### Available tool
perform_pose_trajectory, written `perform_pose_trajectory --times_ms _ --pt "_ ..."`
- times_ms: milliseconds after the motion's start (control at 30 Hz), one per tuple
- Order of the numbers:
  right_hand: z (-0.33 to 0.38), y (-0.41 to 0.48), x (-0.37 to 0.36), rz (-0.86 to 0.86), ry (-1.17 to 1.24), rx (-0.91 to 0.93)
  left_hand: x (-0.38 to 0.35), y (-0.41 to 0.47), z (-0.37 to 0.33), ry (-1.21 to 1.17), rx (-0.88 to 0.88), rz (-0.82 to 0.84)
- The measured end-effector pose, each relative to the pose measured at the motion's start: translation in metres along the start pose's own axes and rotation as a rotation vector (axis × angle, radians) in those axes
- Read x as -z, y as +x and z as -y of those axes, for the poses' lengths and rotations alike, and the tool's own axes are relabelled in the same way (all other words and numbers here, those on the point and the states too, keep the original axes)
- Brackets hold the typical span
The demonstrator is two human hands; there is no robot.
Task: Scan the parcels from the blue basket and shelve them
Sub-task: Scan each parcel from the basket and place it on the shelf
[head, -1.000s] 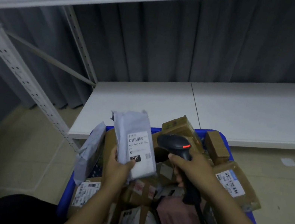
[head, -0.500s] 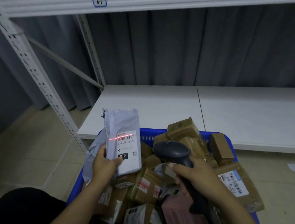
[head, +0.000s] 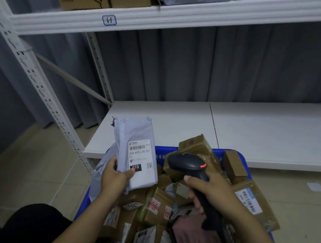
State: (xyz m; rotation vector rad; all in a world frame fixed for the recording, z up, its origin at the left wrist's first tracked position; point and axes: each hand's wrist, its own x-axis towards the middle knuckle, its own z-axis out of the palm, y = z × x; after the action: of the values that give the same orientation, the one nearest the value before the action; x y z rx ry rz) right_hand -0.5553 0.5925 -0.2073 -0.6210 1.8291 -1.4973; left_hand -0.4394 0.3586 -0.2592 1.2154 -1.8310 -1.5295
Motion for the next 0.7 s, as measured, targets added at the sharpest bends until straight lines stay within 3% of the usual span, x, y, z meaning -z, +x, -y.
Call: perform_pose_trajectory --times_ms 233,567,700 --pt "0.016 -0.006 0.005 -0.235 0.213 0.121 -0.009 -0.018 -0.048 -0.154 -0.119 0.167" --pt "0.107 -0.023 0.020 -0.202 0.674 0.093 -0.013 -0.047 -0.156 -0.186 -0.229 0.503" --pt "0.140 -0.026 0.018 -0.268 0.714 0.119 -0.003 -0.053 -0.203 -0.023 -0.389 0.569"
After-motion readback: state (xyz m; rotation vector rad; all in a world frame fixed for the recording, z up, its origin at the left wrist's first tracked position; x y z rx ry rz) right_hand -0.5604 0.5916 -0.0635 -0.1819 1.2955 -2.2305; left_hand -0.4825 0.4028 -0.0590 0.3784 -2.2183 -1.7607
